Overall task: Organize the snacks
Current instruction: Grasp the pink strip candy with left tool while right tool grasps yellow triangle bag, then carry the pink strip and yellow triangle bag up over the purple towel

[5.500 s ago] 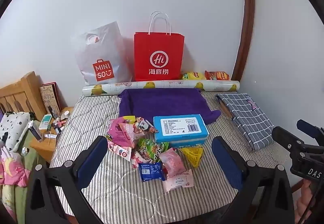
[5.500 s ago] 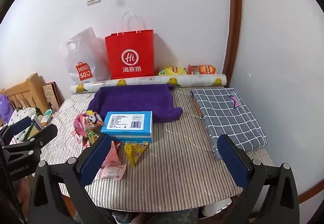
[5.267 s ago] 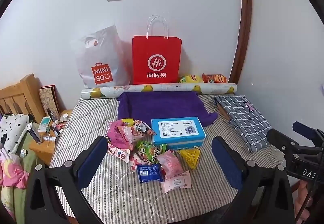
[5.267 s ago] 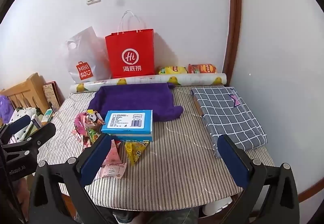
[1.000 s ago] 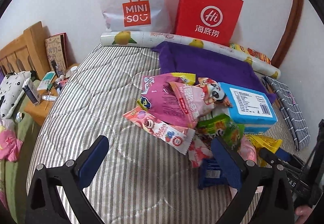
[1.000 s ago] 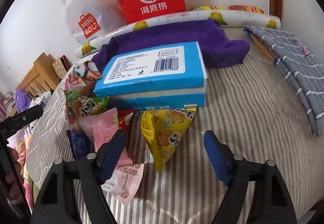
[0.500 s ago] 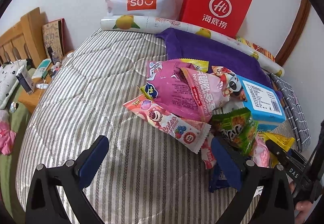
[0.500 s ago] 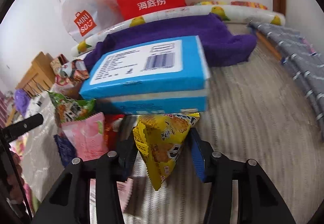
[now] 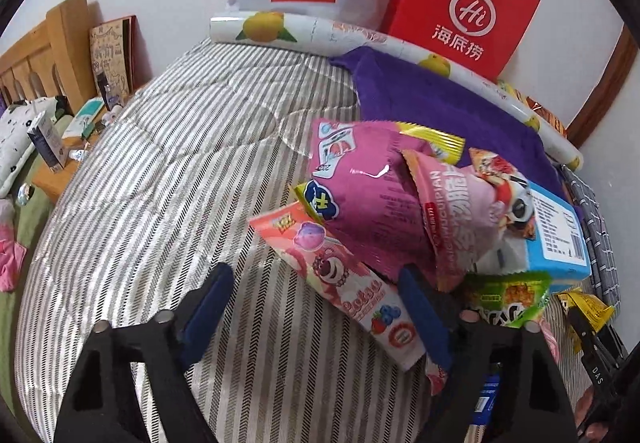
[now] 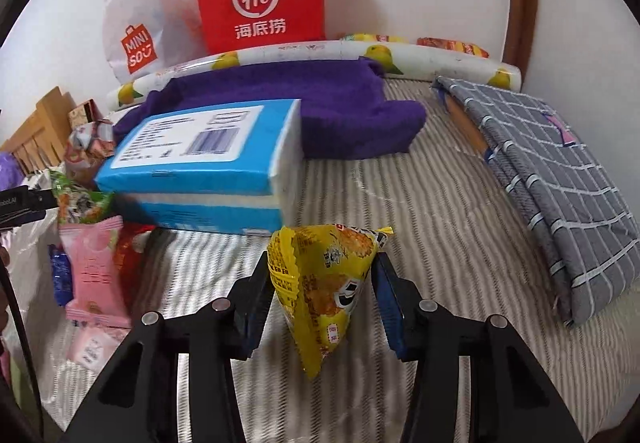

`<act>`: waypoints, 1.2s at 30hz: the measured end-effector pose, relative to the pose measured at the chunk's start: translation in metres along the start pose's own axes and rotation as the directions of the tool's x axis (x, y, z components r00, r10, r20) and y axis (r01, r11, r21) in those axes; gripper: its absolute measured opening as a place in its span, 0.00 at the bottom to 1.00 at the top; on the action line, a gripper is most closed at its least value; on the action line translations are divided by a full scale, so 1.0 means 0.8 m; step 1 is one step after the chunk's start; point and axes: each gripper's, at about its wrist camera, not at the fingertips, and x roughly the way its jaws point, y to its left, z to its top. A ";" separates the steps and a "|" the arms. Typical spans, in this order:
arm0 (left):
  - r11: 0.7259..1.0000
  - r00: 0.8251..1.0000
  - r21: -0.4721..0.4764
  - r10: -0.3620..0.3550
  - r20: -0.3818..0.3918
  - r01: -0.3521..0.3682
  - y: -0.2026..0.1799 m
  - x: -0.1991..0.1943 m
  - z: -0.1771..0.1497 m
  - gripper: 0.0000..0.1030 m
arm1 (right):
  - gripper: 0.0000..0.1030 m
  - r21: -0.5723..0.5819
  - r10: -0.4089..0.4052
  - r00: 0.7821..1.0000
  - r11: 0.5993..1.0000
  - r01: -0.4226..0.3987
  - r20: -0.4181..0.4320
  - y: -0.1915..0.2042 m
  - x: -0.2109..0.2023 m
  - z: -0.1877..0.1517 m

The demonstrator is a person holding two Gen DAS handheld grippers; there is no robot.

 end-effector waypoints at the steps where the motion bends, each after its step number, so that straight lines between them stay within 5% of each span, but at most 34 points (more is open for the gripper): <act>1: 1.000 1.000 0.006 0.001 -0.014 -0.001 0.000 0.003 -0.001 0.60 | 0.47 -0.003 0.007 1.000 1.000 -0.007 0.000 -0.001 0.002 0.000; 5: 0.999 0.999 0.042 0.030 -0.036 -0.029 0.003 0.005 -0.007 0.38 | 0.47 0.015 0.040 0.999 0.999 -0.040 -0.002 -0.008 0.006 0.001; 11: 0.994 0.996 0.079 0.074 -0.042 -0.070 0.008 0.001 -0.013 0.39 | 0.47 0.050 0.071 0.997 0.996 -0.070 -0.013 -0.016 0.011 -0.001; 18: 0.981 0.989 0.126 0.143 0.042 -0.147 -0.008 0.007 -0.019 0.47 | 0.49 0.048 0.074 0.997 0.996 -0.073 -0.023 -0.015 0.015 -0.002; 36: 0.983 0.987 0.109 0.139 0.075 -0.147 -0.007 0.007 -0.020 0.48 | 0.50 0.019 0.052 0.998 0.999 -0.051 -0.047 -0.010 0.022 -0.001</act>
